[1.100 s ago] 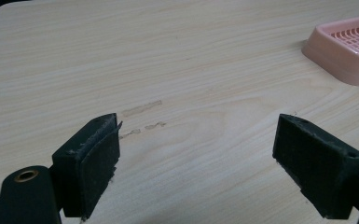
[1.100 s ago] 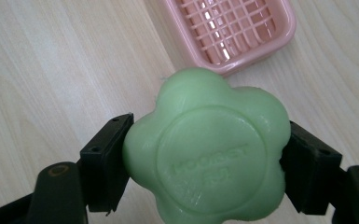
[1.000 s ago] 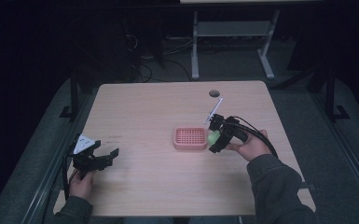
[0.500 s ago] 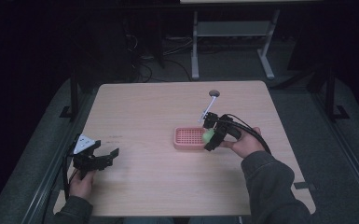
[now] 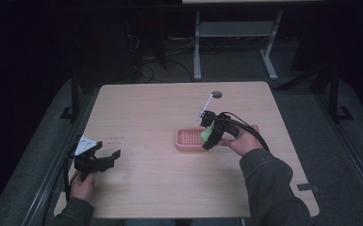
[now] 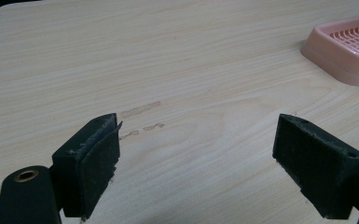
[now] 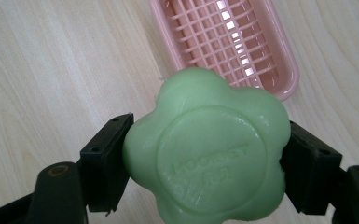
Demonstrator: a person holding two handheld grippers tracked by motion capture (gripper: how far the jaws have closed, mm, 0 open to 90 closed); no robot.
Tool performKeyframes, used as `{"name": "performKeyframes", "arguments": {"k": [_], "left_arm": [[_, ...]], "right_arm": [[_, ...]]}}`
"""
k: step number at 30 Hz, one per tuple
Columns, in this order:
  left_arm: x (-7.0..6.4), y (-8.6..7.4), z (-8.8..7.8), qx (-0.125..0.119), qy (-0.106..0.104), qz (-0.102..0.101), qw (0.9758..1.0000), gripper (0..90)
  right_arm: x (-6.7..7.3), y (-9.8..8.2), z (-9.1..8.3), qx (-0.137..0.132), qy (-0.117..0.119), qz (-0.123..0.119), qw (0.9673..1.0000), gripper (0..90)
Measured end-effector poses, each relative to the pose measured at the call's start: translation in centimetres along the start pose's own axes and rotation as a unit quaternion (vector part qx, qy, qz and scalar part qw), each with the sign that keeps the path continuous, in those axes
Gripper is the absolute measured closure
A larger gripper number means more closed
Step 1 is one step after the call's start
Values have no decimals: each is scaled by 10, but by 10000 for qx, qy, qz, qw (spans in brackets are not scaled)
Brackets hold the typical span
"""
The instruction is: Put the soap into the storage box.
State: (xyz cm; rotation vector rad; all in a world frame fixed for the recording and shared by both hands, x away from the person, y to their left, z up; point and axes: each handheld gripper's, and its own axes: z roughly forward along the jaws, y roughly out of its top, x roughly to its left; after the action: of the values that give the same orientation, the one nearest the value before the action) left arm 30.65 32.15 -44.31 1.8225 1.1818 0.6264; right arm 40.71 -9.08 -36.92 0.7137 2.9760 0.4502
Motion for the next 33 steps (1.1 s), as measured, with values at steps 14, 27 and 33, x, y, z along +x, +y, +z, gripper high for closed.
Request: {"name": "performKeyframes", "arguments": {"k": [14, 27, 33], "left_arm": [[0, 0, 0, 1, 3, 0, 10000, 143], [0, 0, 0, -8, 2, -6, 10000, 143], [0, 1, -1, 6, 1, 1, 10000, 143]], "right_arm": [[-6, 11, 4, 37, 6, -33, 10000, 257], [-10, 27, 11, 87, 18, -88, 9999, 257], [-9, 38, 12, 23, 55, -141, 9999, 257]]}}
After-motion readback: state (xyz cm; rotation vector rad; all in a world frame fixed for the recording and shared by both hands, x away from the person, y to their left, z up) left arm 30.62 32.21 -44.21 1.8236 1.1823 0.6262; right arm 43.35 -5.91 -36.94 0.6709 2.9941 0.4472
